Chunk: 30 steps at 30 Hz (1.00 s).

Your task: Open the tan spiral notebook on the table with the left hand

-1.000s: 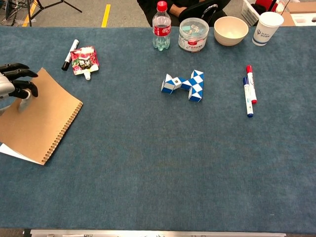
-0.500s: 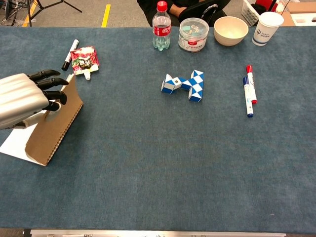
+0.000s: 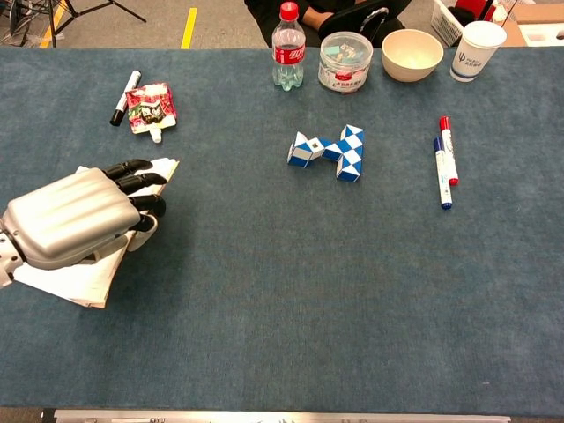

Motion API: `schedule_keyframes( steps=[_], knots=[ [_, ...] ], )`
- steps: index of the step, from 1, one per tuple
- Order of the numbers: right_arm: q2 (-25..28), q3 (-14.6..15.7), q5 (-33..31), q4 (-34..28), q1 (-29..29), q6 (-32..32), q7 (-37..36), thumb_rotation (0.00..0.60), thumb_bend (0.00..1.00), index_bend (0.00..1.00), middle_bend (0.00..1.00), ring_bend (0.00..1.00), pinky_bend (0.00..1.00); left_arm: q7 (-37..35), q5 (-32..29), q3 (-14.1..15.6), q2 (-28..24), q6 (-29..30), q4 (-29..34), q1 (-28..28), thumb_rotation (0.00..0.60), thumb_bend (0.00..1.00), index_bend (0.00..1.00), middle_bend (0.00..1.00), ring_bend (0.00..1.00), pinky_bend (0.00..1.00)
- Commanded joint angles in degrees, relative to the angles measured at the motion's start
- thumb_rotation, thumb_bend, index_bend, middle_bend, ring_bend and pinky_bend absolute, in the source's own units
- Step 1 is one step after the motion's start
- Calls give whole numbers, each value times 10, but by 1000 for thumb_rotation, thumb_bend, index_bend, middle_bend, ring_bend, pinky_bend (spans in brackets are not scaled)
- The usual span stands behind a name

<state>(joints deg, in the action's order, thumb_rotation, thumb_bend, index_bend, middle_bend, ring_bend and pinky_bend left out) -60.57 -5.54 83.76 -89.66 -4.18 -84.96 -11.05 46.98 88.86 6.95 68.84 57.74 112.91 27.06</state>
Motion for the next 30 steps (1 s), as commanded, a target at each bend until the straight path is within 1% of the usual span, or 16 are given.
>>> schedule_keyframes(
  steps=[1, 7, 13, 16, 18, 24, 30],
  knots=[
    [-1, 1, 0, 4, 0, 3, -4, 600, 395, 339, 275, 209, 306, 22, -25, -5, 27, -10, 9, -2, 600, 446, 565, 289, 110, 78],
    [-1, 2, -1, 11, 3, 2, -12, 600, 395, 339, 275, 208, 306, 43, -70, -10, 64, -29, 20, 5, 600, 446, 427, 277, 110, 79],
    [-2, 2, -3, 16, 7, -2, -18, 600, 395, 339, 275, 209, 306, 27, -117, -12, 96, -46, 18, 13, 600, 447, 286, 263, 110, 79],
    [-2, 1, -2, 18, 9, -4, -20, 600, 395, 339, 275, 209, 306, 5, -129, -16, 110, -44, 16, 14, 600, 446, 224, 244, 114, 79],
    [-3, 1, -2, 20, 8, -4, -21, 600, 395, 339, 275, 209, 306, -21, -133, -20, 117, -42, 15, 14, 600, 446, 206, 234, 118, 79],
    [-4, 0, -1, 22, 8, -3, -23, 600, 394, 339, 275, 208, 306, -58, -151, -21, 122, -46, 8, 18, 600, 446, 142, 209, 119, 79],
    [-5, 1, 0, 23, 10, -3, -26, 600, 395, 339, 275, 209, 306, -127, -163, -15, 123, -75, -2, 28, 600, 446, 115, 173, 119, 98]
  ],
)
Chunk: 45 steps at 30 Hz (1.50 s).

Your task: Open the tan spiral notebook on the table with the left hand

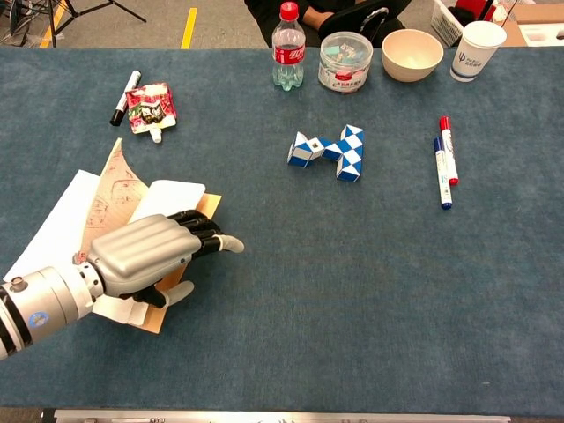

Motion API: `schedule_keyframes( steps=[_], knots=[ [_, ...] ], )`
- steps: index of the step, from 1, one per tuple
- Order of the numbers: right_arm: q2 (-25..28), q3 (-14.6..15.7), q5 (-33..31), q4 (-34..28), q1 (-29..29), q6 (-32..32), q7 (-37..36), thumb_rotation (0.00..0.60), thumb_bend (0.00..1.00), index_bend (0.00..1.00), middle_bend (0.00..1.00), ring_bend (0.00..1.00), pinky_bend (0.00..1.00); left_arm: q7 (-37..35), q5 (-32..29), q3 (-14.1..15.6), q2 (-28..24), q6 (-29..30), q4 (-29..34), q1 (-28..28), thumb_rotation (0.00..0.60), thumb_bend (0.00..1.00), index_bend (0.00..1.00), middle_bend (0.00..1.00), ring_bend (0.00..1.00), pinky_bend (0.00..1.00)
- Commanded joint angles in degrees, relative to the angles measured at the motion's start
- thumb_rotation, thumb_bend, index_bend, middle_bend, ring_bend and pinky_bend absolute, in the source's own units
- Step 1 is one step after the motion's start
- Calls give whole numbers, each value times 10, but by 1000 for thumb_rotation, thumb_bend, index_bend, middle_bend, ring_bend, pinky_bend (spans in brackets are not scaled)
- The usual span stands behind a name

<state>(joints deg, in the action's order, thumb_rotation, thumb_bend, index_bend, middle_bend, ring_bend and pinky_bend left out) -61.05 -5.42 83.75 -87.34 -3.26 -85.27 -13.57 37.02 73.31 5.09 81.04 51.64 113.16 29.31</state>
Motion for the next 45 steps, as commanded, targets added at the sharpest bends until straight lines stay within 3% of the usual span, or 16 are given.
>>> schedule_keyframes(
  steps=[1, 12, 21, 26, 36, 45],
  knots=[
    [0, 0, 0, 0, 1, 0, -1, 600, 395, 339, 275, 209, 306, -34, -7, 5, 2, -14, -4, 6, 600, 446, 108, 167, 119, 102],
    [1, -1, 0, 4, 4, -5, -7, 600, 395, 339, 275, 209, 306, -83, 33, 22, -24, -4, 32, 7, 600, 446, 86, 154, 119, 131],
    [-2, -1, 3, 7, 2, -3, -8, 600, 395, 339, 275, 209, 306, -86, 86, 39, -110, 39, 101, -2, 600, 445, 74, 154, 119, 139],
    [-1, -1, 4, 6, 2, -3, -9, 600, 395, 339, 275, 208, 306, -83, 97, 20, -169, 74, 120, -2, 600, 445, 74, 154, 119, 146],
    [-2, -1, 5, 6, 2, -3, -10, 600, 395, 339, 275, 208, 306, -131, 17, -39, -224, 115, 78, -6, 600, 445, 74, 154, 119, 146],
    [-4, -1, 7, 2, -1, 2, -6, 600, 395, 339, 275, 209, 306, -115, 9, -7, -177, 83, 10, -14, 600, 445, 77, 158, 119, 146]
  ],
)
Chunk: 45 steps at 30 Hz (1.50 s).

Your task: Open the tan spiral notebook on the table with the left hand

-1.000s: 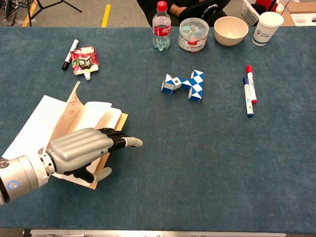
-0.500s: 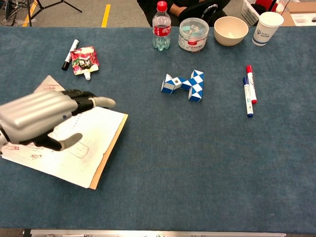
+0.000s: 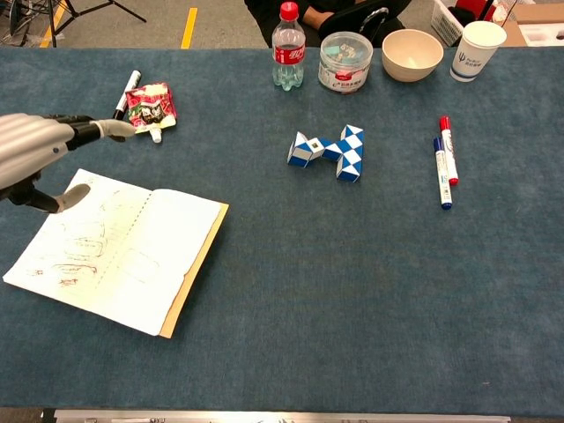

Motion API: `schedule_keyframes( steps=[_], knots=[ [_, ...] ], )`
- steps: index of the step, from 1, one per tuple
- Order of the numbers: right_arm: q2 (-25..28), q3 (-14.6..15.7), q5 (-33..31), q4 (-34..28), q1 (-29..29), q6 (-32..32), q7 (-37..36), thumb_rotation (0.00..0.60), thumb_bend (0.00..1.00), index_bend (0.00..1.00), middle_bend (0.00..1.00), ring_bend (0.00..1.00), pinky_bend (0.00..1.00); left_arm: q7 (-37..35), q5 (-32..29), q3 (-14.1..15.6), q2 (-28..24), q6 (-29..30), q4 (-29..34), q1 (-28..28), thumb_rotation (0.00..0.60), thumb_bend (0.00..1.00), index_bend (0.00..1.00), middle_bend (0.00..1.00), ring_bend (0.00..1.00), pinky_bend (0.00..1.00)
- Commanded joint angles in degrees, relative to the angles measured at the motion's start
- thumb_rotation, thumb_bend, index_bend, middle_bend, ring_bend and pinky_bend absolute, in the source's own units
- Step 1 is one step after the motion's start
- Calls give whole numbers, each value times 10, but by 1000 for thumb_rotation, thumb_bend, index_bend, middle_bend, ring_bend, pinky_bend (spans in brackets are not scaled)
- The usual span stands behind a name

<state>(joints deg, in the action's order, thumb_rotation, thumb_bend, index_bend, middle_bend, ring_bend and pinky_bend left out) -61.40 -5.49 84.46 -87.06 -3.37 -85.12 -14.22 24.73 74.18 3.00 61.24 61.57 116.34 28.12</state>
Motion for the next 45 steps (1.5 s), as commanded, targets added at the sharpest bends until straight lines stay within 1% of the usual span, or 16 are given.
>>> schedule_keyframes(
  steps=[1, 4, 11, 18, 22, 26, 29, 32, 34, 39, 45],
  knots=[
    [0, 0, 1, -1, -1, 0, 1, 600, 395, 339, 275, 209, 306, 14, -1, 21, 31, -26, -34, -2, 600, 445, 78, 160, 119, 146],
    [2, 0, 1, -2, 0, -1, 1, 600, 395, 339, 275, 208, 306, 39, -1, 36, 56, -46, -60, 0, 600, 445, 83, 166, 119, 146],
    [5, 1, 1, -5, 3, -5, 2, 600, 395, 339, 275, 209, 306, 88, 18, 68, 102, -63, -91, -4, 600, 445, 85, 180, 120, 146],
    [5, 1, -1, -5, 5, -5, 2, 600, 395, 339, 275, 209, 306, 102, 17, 76, 133, -68, -106, -10, 600, 445, 86, 181, 120, 146],
    [6, 1, 0, -4, 5, -6, 2, 600, 395, 339, 275, 209, 306, 107, 18, 75, 137, -68, -103, -10, 600, 445, 85, 181, 120, 146],
    [7, 0, -1, -5, 5, -7, 1, 600, 395, 339, 275, 209, 306, 105, 29, 67, 120, -46, -80, -12, 600, 445, 85, 181, 120, 146],
    [8, 1, -3, -5, 5, -4, 2, 600, 395, 339, 275, 208, 306, 95, 37, 58, 97, -18, -58, -18, 600, 445, 85, 181, 120, 146],
    [10, 1, -5, -7, 4, 0, 5, 600, 395, 339, 275, 209, 306, 74, 44, 47, 71, 12, -44, -27, 600, 445, 85, 181, 120, 146],
    [16, 2, -7, -13, 2, 7, 12, 600, 395, 339, 275, 209, 306, 49, 50, 34, 60, 42, -44, -38, 600, 445, 85, 180, 120, 146],
    [27, 2, -9, -31, -4, 19, 31, 600, 395, 339, 275, 209, 306, -48, 58, -7, 66, 130, -80, -76, 600, 445, 80, 169, 120, 146],
    [34, 2, -11, -46, -6, 22, 51, 600, 395, 339, 275, 208, 306, -114, 59, -29, 80, 204, -142, -120, 600, 445, 70, 132, 120, 146]
  ],
)
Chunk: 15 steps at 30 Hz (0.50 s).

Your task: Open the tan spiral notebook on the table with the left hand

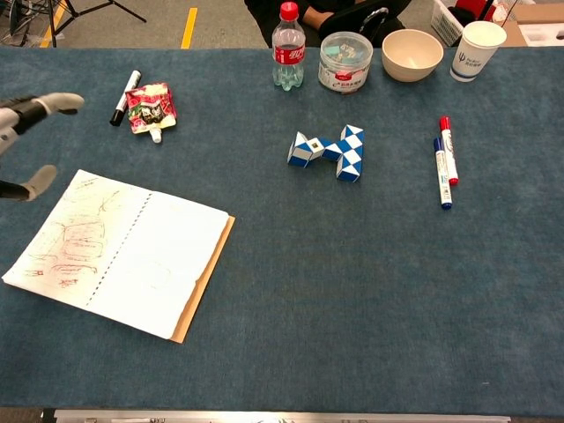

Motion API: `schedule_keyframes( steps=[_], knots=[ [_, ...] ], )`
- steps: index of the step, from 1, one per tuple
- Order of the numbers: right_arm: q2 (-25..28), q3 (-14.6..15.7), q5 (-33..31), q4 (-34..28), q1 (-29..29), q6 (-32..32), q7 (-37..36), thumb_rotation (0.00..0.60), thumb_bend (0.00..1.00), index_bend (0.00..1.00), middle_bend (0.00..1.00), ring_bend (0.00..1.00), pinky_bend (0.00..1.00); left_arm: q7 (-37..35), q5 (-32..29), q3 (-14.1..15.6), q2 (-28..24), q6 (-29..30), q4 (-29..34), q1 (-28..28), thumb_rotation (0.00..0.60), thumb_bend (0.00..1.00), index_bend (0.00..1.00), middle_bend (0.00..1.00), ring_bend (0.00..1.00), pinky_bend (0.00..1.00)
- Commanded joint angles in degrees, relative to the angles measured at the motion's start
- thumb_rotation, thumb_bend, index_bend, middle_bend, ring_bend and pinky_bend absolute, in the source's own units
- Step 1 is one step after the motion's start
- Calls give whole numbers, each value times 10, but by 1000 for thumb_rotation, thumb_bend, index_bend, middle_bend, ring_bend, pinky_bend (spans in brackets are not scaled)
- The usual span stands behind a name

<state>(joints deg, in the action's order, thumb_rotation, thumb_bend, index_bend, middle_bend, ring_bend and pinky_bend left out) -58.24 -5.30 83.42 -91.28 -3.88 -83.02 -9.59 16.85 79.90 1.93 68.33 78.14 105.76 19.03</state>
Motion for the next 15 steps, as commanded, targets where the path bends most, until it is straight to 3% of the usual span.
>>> schedule_keyframes(
  steps=[1, 15],
  knots=[
    [2, 0, -1, -5, -1, 1, 7, 600, 395, 339, 275, 208, 306, -40, 1, -19, 13, 47, -45, -36, 600, 444, 70, 129, 120, 146],
    [5, 3, 1, -26, -9, 12, 29, 600, 395, 339, 275, 209, 306, -82, 17, -15, 42, 123, -104, -110, 600, 436, 70, 126, 119, 146]
  ],
)
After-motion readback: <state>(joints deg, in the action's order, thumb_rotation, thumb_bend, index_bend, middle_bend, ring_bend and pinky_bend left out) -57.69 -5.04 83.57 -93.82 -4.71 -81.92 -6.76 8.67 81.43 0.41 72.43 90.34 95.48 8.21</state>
